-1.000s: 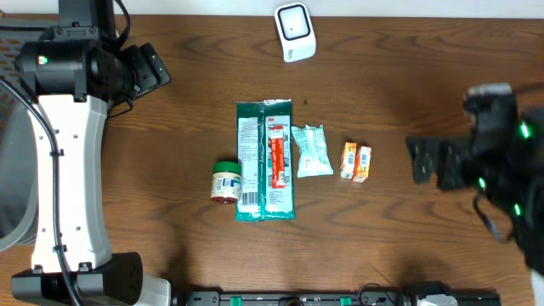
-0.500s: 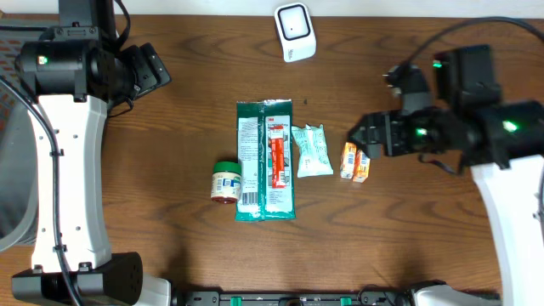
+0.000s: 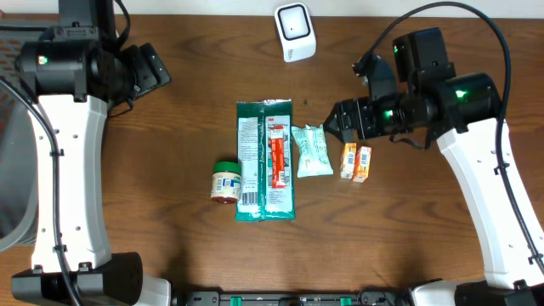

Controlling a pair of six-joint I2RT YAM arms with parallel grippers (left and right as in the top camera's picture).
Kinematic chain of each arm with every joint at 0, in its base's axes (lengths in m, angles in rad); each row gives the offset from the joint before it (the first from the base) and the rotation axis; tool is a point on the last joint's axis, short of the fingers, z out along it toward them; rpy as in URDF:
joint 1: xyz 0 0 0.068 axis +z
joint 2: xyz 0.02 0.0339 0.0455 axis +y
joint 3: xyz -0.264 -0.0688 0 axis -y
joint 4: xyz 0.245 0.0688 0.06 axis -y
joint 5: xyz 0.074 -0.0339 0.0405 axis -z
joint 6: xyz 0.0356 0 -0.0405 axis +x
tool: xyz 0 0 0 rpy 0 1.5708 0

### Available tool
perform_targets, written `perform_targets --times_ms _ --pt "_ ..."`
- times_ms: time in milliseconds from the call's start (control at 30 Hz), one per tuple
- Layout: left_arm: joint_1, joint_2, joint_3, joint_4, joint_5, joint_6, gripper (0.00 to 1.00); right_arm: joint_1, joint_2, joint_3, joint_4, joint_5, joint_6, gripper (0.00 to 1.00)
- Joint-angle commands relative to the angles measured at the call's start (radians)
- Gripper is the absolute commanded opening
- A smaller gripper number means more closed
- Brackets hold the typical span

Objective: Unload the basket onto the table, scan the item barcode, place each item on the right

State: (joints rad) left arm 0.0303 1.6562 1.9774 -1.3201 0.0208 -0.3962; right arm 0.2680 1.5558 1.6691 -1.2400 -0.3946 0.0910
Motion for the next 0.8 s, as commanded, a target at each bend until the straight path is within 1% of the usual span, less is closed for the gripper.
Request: perform_targets --times_ms 0,67,167,367,500,533,633,733,767 --pt "0.004 0.006 0.009 -0.003 -0.006 -0.008 0.92 0.0 0.002 0.04 0.008 -0.026 0.021 0.78" --pt "0.004 0.006 0.009 -0.003 -0.006 -0.008 0.92 -0.013 0.01 0.077 -0.011 -0.025 0.028 0.75" --pt "0.004 0.006 0.009 -0.003 -0.006 -0.008 0.92 -0.042 0.047 0.185 -0.101 -0.015 0.018 0.77" --pt "0.004 0.006 0.009 -0.003 -0.006 -0.008 0.92 -0.101 0.216 0.515 -0.351 0.031 -0.061 0.77" --pt "0.004 0.006 0.009 -0.003 -0.006 -0.008 0.92 -0.132 0.356 0.705 -0.459 0.032 -0.096 0.75" --pt "0.004 0.006 0.009 -0.003 -0.006 -0.008 0.92 -0.139 0.384 0.726 -0.457 0.032 -0.1 0.74" --pt "0.004 0.006 0.009 -0.003 -0.006 -0.008 0.92 -0.147 0.451 0.734 -0.431 0.031 -0.143 0.75" --pt "0.004 0.006 0.009 -0.003 -0.006 -0.008 0.92 -0.146 0.502 0.734 -0.426 0.031 -0.192 0.8" --pt "0.004 0.006 0.009 -0.003 -0.006 -0.008 0.92 -0.144 0.519 0.734 -0.424 0.031 -0.202 0.8"
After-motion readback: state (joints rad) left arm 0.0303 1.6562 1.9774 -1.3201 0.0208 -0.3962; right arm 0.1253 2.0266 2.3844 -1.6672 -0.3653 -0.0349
